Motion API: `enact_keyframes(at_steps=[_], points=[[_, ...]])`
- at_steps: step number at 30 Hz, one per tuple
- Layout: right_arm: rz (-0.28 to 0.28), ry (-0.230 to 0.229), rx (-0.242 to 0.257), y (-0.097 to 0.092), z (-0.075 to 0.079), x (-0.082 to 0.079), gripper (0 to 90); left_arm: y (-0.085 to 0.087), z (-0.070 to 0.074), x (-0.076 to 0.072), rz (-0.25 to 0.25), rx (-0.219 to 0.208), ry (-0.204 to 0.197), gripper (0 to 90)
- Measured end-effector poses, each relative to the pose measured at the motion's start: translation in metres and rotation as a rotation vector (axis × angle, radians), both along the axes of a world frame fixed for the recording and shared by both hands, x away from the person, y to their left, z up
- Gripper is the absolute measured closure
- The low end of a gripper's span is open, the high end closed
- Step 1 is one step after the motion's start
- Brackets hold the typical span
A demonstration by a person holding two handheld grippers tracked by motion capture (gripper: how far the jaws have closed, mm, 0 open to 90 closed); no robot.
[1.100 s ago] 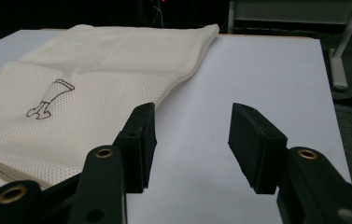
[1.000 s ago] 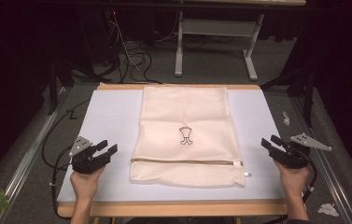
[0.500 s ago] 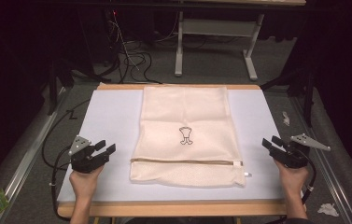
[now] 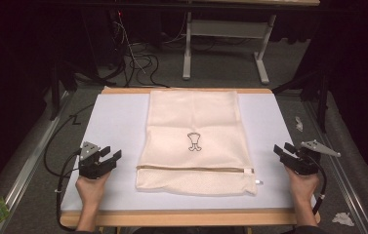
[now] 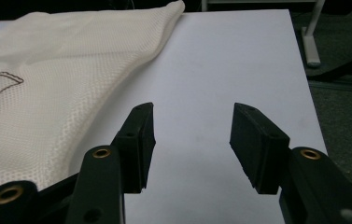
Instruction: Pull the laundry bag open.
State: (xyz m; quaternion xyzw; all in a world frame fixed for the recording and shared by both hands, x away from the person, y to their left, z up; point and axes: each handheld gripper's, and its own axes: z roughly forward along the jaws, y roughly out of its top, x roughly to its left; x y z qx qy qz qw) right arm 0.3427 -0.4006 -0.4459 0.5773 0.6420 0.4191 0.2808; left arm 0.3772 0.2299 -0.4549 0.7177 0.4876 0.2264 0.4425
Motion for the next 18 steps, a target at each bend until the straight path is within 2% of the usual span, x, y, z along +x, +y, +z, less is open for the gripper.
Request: enact_keyframes(at_steps=[11,18], points=[[-0.03,0.024,-0.008,-0.004,-0.01,0.004,50.0,-0.002,-0.005,0.007,0.016,0.001,0.003,49.4],[-0.022,0.034,-0.022,-0.001,-0.015,0.008,49.9,-0.004,-0.01,0.012,0.022,0.012,0.013,49.3]])
